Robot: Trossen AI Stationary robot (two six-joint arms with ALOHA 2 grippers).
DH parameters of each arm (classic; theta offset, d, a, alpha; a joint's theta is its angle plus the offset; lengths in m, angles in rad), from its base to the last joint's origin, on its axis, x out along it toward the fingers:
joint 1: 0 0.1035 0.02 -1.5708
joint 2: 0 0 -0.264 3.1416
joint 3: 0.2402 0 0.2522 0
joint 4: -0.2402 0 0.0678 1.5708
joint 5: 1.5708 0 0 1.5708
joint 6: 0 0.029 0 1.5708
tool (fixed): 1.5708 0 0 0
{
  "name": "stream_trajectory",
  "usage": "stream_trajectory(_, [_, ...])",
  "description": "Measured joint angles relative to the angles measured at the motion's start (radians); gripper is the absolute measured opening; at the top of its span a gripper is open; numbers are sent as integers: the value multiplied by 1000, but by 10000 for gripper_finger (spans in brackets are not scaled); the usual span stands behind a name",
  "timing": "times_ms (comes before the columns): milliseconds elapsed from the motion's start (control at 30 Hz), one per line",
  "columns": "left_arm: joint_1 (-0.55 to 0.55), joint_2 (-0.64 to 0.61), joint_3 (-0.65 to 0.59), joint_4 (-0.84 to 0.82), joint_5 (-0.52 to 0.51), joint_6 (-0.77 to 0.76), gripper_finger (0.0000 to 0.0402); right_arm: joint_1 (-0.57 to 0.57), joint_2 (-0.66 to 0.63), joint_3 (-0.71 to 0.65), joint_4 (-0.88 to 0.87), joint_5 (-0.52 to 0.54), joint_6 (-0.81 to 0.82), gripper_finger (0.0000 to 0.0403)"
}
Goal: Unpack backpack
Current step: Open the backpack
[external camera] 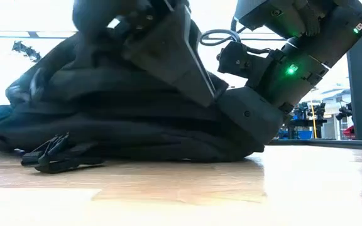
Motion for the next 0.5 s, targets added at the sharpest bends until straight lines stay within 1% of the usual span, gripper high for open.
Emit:
stream_trajectory(200, [56,-40,0,-165,-156,-6,117,5,0,0,3,1,-5,0])
stream_trajectory(300, [74,-42,0,-235,-177,-7,114,5,1,0,3,2,-7,0])
stream_trajectory(433, [94,-42,0,-268,-183,-28,118,5,1,-1,5,2,-11,0])
stream_trajectory(500, [101,-42,0,-300,-217,-28,125,5,1,-1,5,2,-11,0])
